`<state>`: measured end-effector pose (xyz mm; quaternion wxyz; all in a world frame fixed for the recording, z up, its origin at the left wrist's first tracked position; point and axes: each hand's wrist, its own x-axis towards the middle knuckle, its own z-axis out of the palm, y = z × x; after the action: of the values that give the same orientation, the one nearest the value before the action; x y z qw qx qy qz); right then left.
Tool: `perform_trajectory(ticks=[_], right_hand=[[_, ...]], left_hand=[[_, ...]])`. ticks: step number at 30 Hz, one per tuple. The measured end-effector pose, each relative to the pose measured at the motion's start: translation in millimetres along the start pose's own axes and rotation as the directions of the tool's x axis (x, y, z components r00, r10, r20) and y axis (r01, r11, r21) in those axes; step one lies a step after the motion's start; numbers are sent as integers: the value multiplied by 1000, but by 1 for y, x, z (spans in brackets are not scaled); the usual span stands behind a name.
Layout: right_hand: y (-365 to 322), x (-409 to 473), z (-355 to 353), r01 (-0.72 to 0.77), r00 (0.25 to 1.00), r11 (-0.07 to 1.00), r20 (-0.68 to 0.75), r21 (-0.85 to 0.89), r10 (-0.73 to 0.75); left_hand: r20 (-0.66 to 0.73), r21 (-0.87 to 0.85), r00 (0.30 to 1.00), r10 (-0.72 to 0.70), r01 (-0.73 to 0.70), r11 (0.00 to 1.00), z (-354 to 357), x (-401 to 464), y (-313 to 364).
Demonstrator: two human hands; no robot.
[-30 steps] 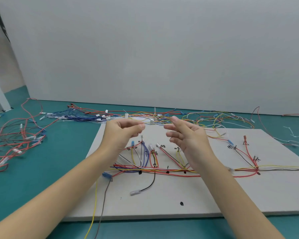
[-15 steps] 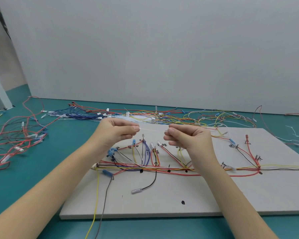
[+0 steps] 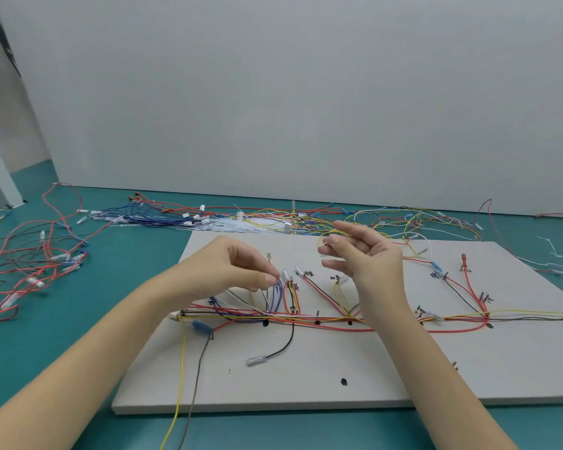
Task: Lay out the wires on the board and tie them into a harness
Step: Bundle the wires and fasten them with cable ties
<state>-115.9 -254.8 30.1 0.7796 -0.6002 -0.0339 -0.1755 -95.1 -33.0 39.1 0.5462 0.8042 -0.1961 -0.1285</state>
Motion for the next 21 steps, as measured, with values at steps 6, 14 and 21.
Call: perform_trajectory(ticks=[6,14,21], right_hand=[[-7,8,-17,17,1000,999,11,-52,-17],[-6,10,-19,-69,997,996,34,-48,71],[-5,11,-19,-98,994,994,32,-57,100]], left_hand=[[37,462,990,-133,101,881,-64,-19,5],[245,642,916,-316,91,761,-70,-35,-14],[238,581,944,-229,51,813,-68,-39,-28]])
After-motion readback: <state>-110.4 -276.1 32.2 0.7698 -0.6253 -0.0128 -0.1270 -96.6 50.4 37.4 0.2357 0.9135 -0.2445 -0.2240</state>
